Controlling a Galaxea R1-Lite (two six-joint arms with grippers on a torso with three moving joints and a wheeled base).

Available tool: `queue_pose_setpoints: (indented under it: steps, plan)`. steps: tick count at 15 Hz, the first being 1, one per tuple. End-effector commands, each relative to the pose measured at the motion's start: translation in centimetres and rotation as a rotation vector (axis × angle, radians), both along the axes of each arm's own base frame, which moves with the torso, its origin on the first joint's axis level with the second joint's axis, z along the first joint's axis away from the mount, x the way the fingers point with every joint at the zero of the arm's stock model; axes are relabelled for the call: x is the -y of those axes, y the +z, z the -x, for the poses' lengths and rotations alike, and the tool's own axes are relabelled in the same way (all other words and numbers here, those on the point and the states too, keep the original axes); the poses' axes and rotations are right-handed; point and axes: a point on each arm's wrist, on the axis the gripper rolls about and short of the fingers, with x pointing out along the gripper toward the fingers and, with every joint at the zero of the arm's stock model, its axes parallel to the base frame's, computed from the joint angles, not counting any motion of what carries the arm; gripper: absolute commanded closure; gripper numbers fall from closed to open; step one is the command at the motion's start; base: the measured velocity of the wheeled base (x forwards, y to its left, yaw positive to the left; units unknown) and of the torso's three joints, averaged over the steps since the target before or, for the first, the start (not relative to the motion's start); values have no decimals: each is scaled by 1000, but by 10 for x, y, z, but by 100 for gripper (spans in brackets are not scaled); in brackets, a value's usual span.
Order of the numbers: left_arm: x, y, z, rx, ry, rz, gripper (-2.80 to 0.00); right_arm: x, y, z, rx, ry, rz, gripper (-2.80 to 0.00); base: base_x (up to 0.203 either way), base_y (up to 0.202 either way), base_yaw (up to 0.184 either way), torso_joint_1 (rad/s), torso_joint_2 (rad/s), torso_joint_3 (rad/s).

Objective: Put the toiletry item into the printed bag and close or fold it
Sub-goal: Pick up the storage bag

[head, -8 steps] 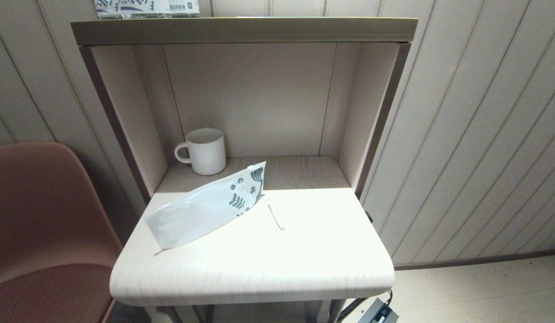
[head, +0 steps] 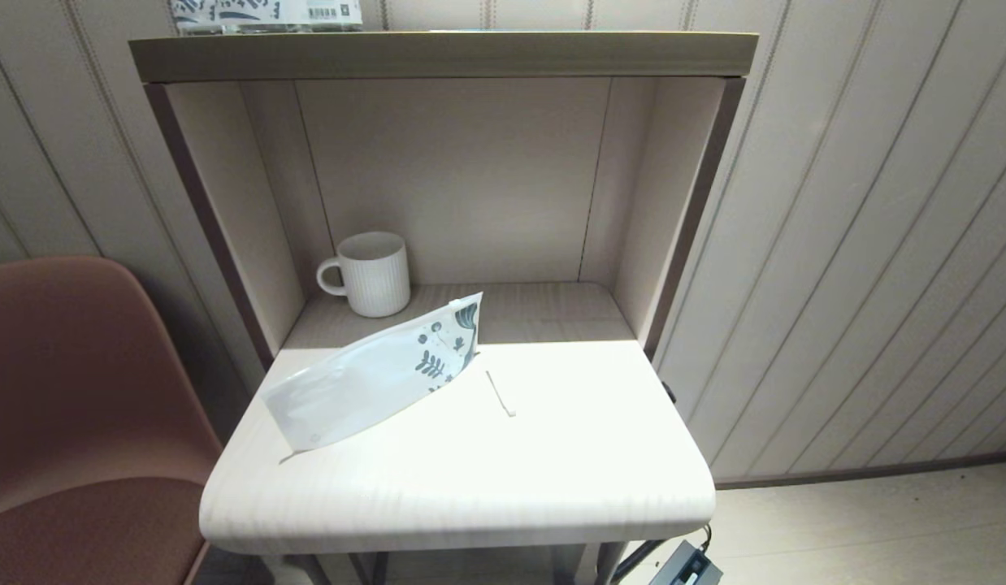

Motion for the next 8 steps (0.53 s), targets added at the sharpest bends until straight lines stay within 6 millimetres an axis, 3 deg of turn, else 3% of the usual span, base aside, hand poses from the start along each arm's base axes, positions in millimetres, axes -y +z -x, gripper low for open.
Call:
queue_pose_setpoints:
  steps: [1, 4, 8]
  plan:
    - [0, 45, -9, -21, -6, 0, 0, 0, 0, 0, -1, 0, 0, 0, 0, 0, 0, 0, 0, 0]
    - [3, 82, -44, -164, -121, 4, 0, 0, 0, 0, 1, 3, 3, 0, 0, 0, 0, 0, 0, 0]
    - [10, 90, -79, -307, -483, 39, 0, 0, 1, 0, 4, 3, 7, 0, 0, 0, 0, 0, 0, 0]
